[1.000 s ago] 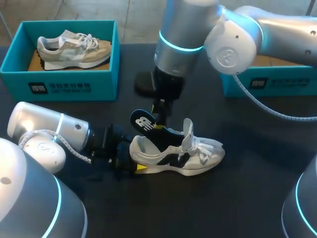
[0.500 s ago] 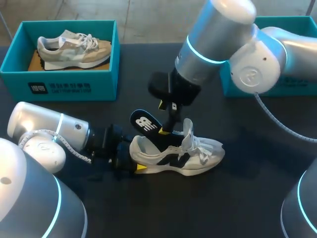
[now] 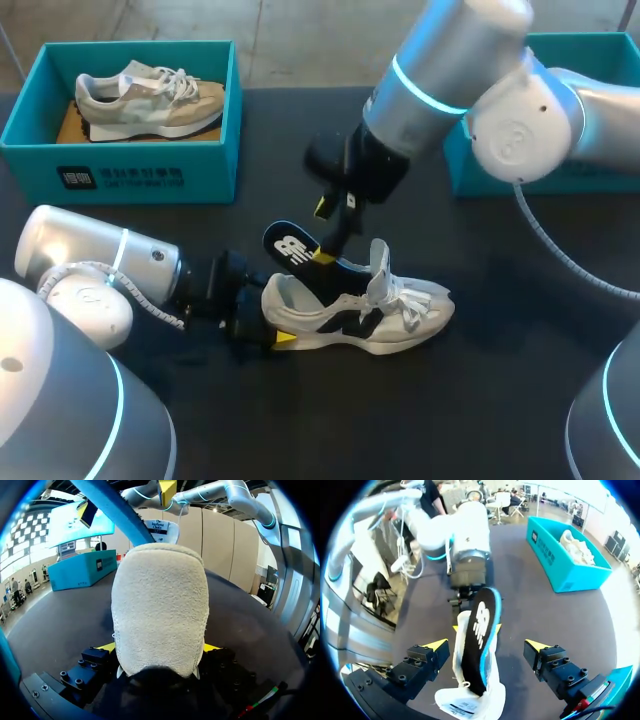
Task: Take the shoe out of the shoebox, open the shoe tongue, remove and reinsert the insole, then place the shoe into the shoebox
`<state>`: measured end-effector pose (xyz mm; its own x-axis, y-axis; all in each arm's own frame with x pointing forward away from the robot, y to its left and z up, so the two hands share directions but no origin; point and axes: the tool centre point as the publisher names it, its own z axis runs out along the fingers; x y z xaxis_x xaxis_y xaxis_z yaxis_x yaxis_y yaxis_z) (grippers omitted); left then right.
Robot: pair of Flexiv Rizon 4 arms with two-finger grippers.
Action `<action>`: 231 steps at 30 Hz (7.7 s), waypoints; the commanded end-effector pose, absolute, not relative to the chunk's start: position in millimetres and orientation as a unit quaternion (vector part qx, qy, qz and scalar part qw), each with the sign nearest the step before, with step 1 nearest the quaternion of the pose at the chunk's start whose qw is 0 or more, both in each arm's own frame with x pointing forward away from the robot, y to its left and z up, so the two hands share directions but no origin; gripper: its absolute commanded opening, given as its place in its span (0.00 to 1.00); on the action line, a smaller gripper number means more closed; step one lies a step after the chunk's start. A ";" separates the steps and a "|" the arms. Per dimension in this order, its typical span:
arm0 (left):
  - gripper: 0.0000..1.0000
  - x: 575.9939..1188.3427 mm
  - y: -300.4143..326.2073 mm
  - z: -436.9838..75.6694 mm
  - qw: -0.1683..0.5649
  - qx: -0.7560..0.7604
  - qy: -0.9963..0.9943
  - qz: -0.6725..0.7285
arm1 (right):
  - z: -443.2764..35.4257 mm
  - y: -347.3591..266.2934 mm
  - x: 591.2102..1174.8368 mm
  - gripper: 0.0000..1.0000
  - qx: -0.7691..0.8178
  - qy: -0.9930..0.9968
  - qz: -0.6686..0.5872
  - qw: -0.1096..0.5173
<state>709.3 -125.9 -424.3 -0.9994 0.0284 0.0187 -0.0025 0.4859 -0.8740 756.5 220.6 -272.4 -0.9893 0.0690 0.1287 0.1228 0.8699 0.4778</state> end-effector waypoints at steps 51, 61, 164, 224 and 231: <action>0.00 709.2 -125.6 -425.6 0.015 -0.007 -0.863 0.505 | -317.0 234.6 733.9 0.39 -0.127 -0.911 -0.361 0.157; 0.00 709.2 -125.6 -425.6 0.015 -0.007 -0.863 0.505 | -319.2 241.4 734.1 0.26 -0.116 -0.909 -0.364 0.165; 0.00 709.2 -125.6 -425.6 0.015 -0.007 -0.863 0.505 | -97.8 217.7 834.3 0.00 -0.003 -0.792 -0.611 0.012; 0.00 709.2 -125.6 -425.6 0.015 -0.007 -0.863 0.505 | 38.1 196.0 724.4 0.00 -0.201 -0.756 -0.604 0.152; 0.00 709.2 -125.6 -425.6 0.015 -0.007 -0.863 0.505 | 43.7 191.3 694.9 0.00 -0.235 -0.748 -0.601 0.153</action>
